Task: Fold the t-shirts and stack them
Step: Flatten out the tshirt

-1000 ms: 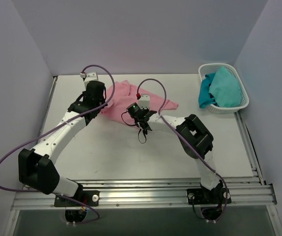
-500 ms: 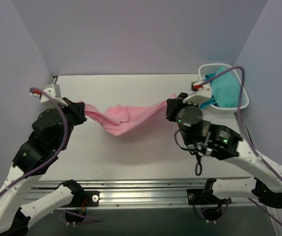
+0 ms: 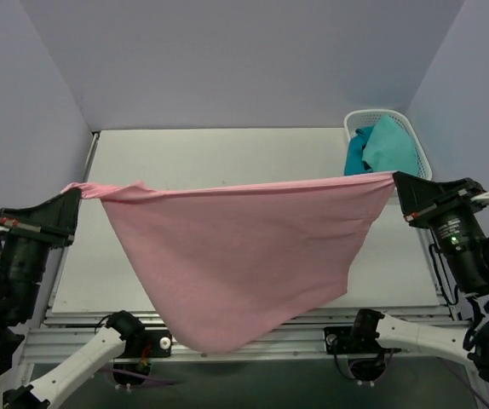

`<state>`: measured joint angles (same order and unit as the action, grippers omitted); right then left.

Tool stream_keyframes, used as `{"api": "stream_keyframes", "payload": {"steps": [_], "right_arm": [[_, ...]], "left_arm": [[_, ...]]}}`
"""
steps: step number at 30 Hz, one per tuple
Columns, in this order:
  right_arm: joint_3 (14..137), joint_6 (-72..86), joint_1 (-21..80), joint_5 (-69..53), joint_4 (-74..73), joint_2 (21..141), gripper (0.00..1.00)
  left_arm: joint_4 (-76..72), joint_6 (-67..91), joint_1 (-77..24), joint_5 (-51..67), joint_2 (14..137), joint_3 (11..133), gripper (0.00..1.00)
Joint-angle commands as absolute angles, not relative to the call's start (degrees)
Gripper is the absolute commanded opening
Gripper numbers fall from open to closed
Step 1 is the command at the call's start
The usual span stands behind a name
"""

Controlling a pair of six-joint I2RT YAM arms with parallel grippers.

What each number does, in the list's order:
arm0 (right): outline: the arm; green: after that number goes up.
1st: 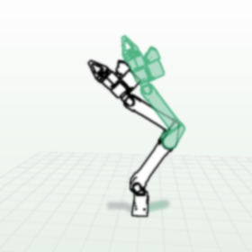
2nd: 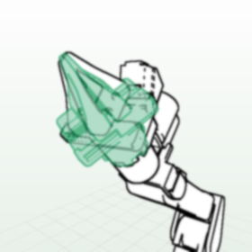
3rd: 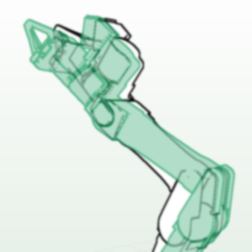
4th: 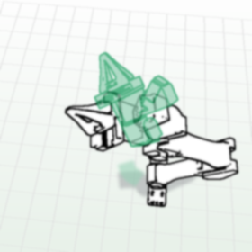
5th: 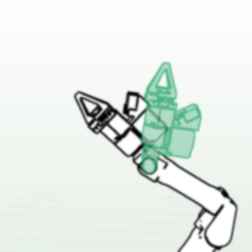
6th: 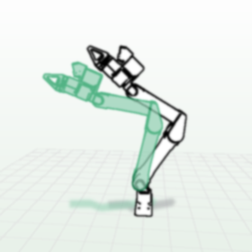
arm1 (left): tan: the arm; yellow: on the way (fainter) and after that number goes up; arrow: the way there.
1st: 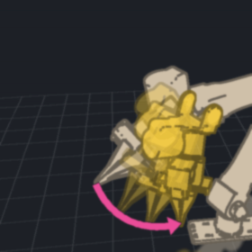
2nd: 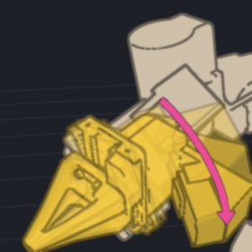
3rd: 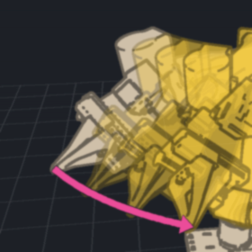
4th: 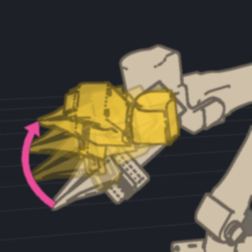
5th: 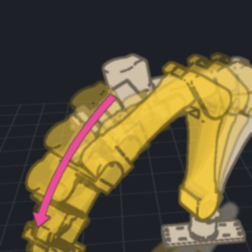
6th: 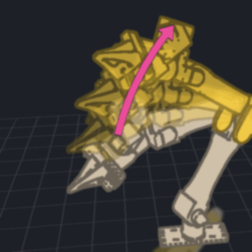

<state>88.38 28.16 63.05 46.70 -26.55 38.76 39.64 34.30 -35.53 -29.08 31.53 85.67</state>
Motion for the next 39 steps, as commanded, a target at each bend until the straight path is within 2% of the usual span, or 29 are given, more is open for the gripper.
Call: {"api": "stream_keyframes", "payload": {"steps": [1,6,10,12,13,14,17,18,22,27,30,33,34,37,38,39], "right_arm": [[85.7,24.9,62.4,52.1,-23.8,48.0,0.00],[79.6,27.4,61.2,57.9,-18.8,61.1,0.00],[77.8,28.4,51.1,48.5,-14.1,74.4,0.00],[76.0,28.6,42.2,40.5,-9.3,77.5,0.00],[75.0,28.9,39.4,38.3,-8.1,80.6,0.00],[74.7,29.1,35.6,36.0,-7.0,82.2,0.00],[76.3,29.0,32.9,36.9,-5.2,89.7,0.00],[77.4,29.7,31.4,39.7,-5.7,93.7,0.00],[81.6,29.9,28.1,43.3,-5.2,101.6,0.00],[91.2,28.7,24.7,44.2,-3.5,111.4,0.00],[98.8,29.2,21.9,44.1,-5.0,119.8,0.00],[106.9,28.3,19.7,43.2,-6.2,125.6,0.00],[109.1,28.0,19.3,43.2,-6.6,127.1,0.00],[118.5,27.1,18.0,44.3,-8.5,132.3,0.00],[120.8,26.5,17.8,44.5,-8.8,133.5,0.07],[123.1,26.0,17.4,44.5,-9.1,136.0,0.52]], "left_arm": [[36.3,33.4,-33.8,-30.3,41.3,84.0,0.02],[28.7,32.5,-33.8,-30.9,54.5,81.1,0.02],[24.4,30.3,-33.1,-30.8,71.8,83.0,0.02],[22.9,30.1,-31.6,-30.0,77.9,85.3,0.02],[22.4,30.2,-29.2,-28.7,84.7,86.5,0.02],[22.4,30.6,-27.7,-25.6,88.4,89.4,0.02],[22.7,32.3,-22.7,-20.9,103.9,94.6,0.02],[24.9,33.4,-21.6,-20.2,111.9,99.6,0.02],[28.3,32.6,-20.0,-21.1,127.2,112.1,0.02],[28.4,33.0,-16.1,-18.8,134.7,120.5,0.02],[28.2,34.5,-15.2,-25.4,131.3,121.6,0.02],[21.4,28.9,-14.5,-22.7,128.0,118.2,0.11],[22.2,27.8,-13.5,-21.5,128.9,120.0,0.14],[31.2,26.5,-11.6,-18.2,137.4,136.0,0.14],[33.4,25.6,-11.2,-15.3,140.1,141.0,0.18],[35.7,24.4,-11.0,-14.7,145.5,151.2,0.27]]}}
